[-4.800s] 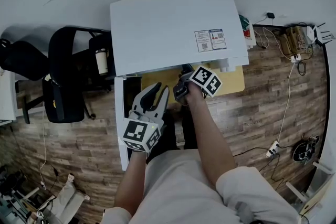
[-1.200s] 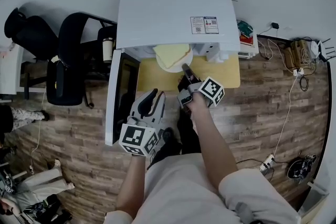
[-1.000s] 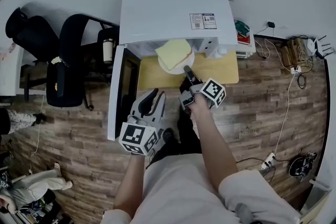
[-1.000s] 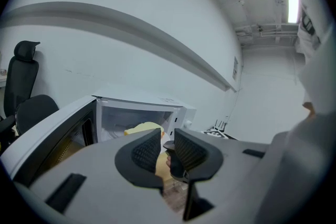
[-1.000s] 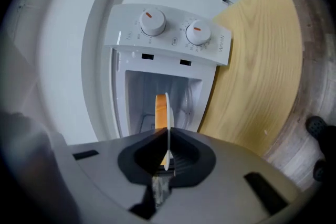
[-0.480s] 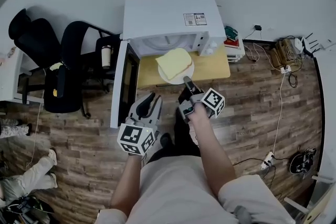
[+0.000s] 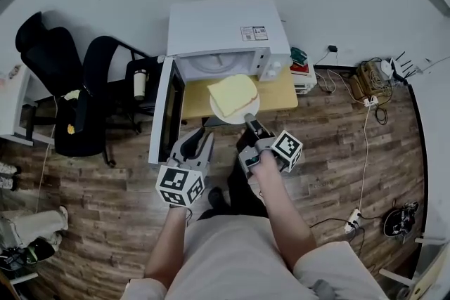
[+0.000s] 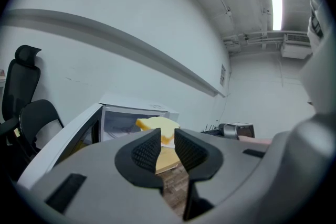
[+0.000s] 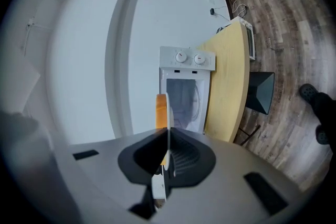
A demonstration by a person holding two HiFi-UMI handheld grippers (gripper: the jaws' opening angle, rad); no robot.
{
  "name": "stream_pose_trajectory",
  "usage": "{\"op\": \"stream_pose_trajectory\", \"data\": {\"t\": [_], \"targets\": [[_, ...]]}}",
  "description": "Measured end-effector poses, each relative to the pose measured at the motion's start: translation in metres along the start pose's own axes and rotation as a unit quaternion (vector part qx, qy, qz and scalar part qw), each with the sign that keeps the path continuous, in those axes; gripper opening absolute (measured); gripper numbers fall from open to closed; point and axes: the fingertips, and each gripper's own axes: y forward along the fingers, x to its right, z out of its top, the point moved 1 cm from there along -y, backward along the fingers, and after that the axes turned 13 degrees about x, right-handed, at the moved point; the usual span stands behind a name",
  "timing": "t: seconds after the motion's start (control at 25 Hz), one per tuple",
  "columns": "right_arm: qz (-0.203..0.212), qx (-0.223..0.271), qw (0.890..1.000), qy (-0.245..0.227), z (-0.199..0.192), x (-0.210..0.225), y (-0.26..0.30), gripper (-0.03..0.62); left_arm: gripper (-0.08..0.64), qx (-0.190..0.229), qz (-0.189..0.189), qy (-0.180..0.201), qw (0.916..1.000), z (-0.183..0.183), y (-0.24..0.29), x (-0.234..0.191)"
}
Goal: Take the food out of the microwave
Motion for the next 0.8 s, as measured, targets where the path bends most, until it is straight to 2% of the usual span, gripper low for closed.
{"op": "stream_pose_trajectory", "data": {"t": [0.36, 0.8], "targets": [[0.024, 0.008, 1.0, 0.01, -0.006, -0.047, -0.035, 0.011, 0.077, 0.012, -0.008, 0.014, 0.9998, 0.017, -0.009, 0.008], [0.039, 0.013, 0.999, 0.01, -0.003, -0.081, -0.054, 0.011, 0.077, 0.014, -0.014, 0.016, 0.9997, 0.023, -0.011, 0.028]]}}
